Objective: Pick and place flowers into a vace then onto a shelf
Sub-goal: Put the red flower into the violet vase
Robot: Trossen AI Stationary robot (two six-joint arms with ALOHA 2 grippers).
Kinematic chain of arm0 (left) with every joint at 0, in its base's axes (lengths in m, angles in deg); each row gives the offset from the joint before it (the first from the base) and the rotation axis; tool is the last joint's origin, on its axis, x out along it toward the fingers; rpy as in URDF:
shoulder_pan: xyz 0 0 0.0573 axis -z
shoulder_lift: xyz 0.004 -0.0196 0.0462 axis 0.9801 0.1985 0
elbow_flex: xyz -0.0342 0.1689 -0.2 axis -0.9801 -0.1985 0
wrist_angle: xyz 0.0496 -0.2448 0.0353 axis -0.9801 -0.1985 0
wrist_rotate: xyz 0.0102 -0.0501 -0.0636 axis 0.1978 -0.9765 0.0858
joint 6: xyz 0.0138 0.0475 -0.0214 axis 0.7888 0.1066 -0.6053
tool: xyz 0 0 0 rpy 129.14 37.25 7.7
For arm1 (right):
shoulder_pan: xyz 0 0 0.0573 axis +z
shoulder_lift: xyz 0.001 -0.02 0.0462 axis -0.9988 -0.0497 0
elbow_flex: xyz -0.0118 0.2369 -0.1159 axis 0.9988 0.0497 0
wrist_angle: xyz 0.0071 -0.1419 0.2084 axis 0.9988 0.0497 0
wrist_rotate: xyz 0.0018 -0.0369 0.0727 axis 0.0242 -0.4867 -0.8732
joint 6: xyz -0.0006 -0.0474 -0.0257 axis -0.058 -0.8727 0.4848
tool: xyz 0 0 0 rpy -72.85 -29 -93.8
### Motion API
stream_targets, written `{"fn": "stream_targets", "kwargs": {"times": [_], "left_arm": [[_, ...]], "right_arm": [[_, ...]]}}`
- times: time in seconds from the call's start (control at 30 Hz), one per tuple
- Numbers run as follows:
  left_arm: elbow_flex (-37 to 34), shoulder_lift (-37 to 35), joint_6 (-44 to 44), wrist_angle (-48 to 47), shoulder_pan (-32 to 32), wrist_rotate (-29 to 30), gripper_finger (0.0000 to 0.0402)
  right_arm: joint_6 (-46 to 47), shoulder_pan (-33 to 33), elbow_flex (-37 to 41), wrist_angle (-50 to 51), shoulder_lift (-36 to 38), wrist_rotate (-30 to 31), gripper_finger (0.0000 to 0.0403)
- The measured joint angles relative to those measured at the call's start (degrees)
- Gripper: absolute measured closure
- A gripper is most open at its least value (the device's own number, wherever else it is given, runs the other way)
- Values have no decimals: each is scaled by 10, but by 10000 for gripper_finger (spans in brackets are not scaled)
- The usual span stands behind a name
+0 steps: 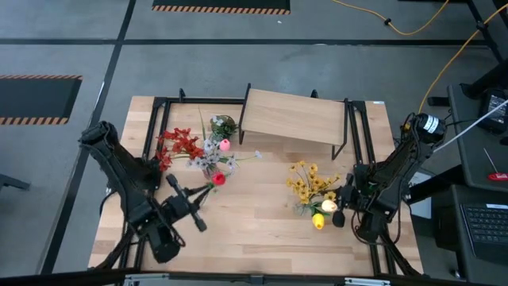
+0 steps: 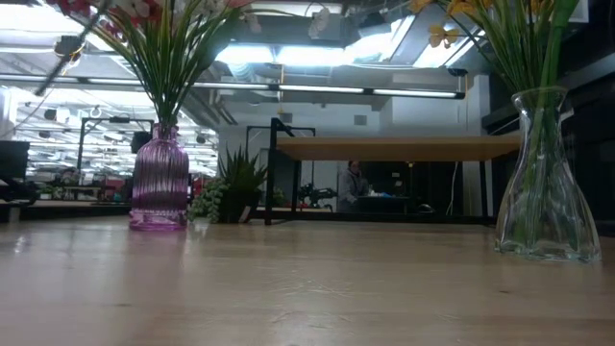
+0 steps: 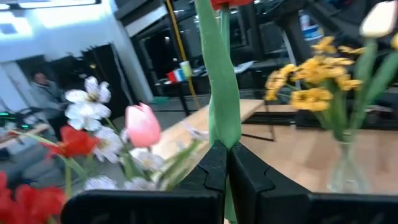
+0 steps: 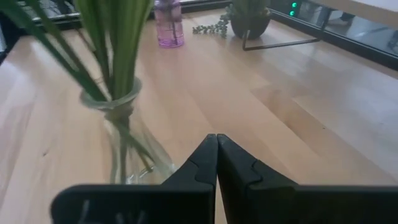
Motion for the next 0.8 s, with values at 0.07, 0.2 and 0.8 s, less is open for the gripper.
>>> {"fn": "stream_targets", "kwargs": {"times": [0.07, 0.2, 0.8], "left_arm": [[0, -5, 17, 0, -11, 1, 398], [0, -19, 45, 0, -23, 1, 398], [0, -39, 133, 99, -41, -187, 398]], "right_arm": [[0, -8, 0, 0, 0, 0, 391], [-11, -18, 0, 0, 0, 0, 391], [-45, -28, 0, -2, 0, -3, 391]]}}
